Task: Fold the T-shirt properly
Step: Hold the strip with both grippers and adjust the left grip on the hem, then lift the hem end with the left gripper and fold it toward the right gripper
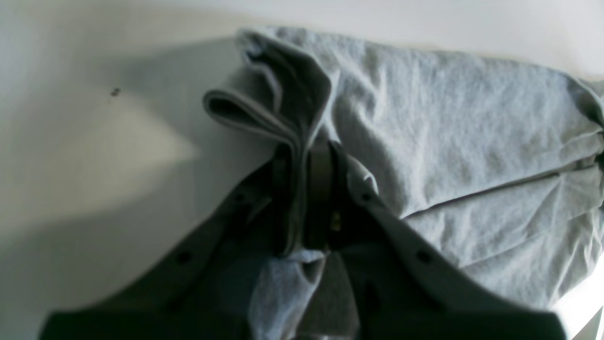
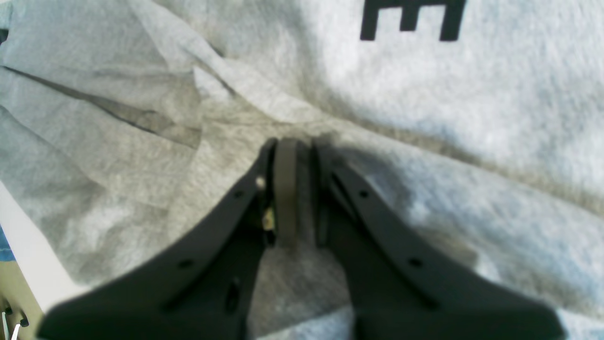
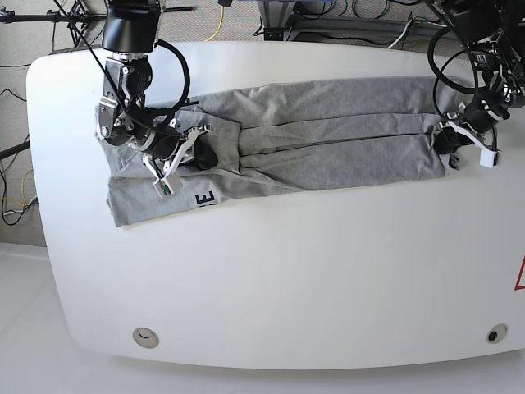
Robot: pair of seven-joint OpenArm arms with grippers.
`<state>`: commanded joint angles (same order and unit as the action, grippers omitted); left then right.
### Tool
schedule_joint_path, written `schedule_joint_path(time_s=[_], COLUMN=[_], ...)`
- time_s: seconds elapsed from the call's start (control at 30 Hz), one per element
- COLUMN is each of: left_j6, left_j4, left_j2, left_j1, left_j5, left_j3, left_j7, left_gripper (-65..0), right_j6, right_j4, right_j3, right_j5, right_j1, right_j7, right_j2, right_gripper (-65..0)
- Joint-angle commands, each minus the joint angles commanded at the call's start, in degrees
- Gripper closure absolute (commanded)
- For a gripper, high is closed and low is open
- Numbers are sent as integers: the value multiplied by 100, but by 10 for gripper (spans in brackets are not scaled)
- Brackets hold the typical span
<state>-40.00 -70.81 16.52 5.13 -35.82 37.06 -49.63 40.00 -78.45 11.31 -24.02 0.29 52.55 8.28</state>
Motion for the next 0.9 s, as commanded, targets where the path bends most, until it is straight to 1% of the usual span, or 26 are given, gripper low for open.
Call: schedule_joint_path(time_s=[0.13,0.27,0.33,0.53,0.67,0.73,0.9], left_j6=[0,0,0,0,0,0,0], left_j4=[-63,-22,117,53,-204,-1073,-1726], left_j2=[28,121,345,392,308,55,-162], left_j1=[-2,-8,-83,-117,-113,-87,-75], left_j5=[-3,0,-10,-36,-63,-145,-200], left_j3=[49,109,57,62,37,-87,-168], left_j7=[16,9,12,5,-45,-299,-626], left_gripper=[-16,-20,-30,-32,-33,-28,-23], right_j6=[0,0,0,0,0,0,0], right_j4=[0,-4,21,5,14,13,19], right_j3=[-3,1,4,1,1,16,23], right_j5=[45,97,216,250,255,271,285], right_j1=[-7,-15,-8,-14,-20,-2,3], right_j7=[19,33,105,156,217,212,219], right_j2=[-5,-6,-10,-12,-17,-18,-20], right_gripper=[-49,-48,-49,-49,-49,-49,-50])
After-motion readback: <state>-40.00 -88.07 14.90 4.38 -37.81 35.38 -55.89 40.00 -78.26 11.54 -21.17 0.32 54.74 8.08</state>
